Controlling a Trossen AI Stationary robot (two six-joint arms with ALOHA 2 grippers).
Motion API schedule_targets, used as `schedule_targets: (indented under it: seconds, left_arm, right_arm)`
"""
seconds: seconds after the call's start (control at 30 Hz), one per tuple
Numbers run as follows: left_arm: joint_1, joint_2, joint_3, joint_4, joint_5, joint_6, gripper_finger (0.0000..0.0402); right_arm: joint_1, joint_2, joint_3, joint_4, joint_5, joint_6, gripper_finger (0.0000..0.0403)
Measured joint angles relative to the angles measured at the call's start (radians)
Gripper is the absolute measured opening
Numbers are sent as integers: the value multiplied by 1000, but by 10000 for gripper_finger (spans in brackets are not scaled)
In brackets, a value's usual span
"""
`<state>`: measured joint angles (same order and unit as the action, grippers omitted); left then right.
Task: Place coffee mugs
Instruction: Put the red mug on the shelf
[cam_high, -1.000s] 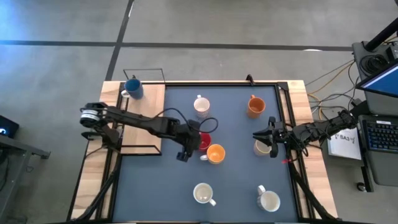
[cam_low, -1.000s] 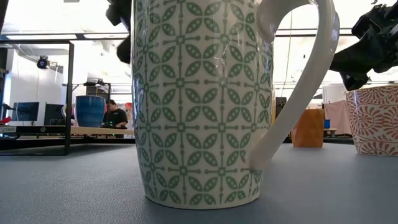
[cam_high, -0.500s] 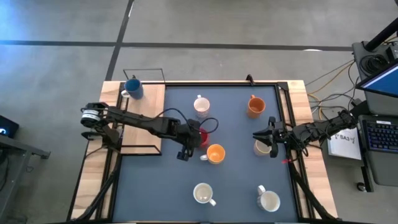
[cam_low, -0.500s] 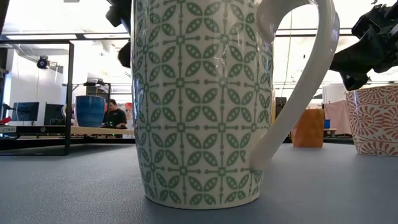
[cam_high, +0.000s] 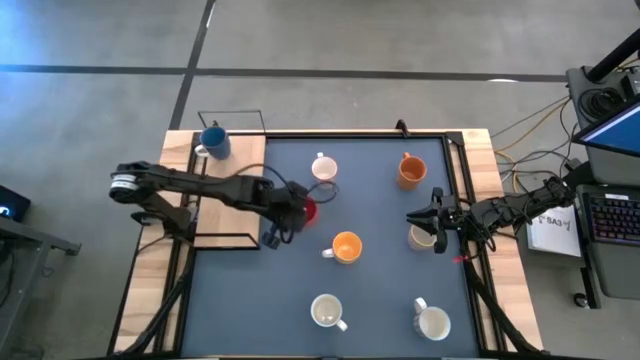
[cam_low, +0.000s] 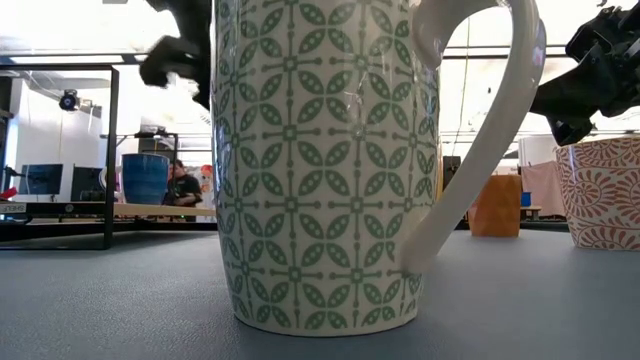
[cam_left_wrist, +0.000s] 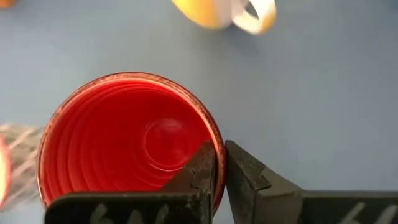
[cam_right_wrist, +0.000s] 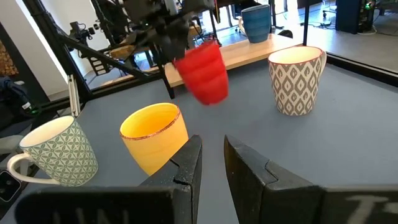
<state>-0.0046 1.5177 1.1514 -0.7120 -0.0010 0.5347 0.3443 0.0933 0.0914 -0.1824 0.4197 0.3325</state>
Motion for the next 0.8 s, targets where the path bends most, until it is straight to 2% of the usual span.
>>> schedule_targets:
  seconds: [0.2,0.4,0.6,0.8]
  left_arm:
    - [65,-123,0,-213,0,55,5]
    - [128,-213,0,-393,0,40,5]
    - [192,-259,0,-503,1,-39,5]
    - [253,-265,-2,-536,7,-51,8]
  right_arm:
    - [0,0,0,0,0,0,57]
    - [0,0,0,0,0,0,57]
    - [0,0,0,0,0,0,57]
    - [0,0,0,0,0,0,57]
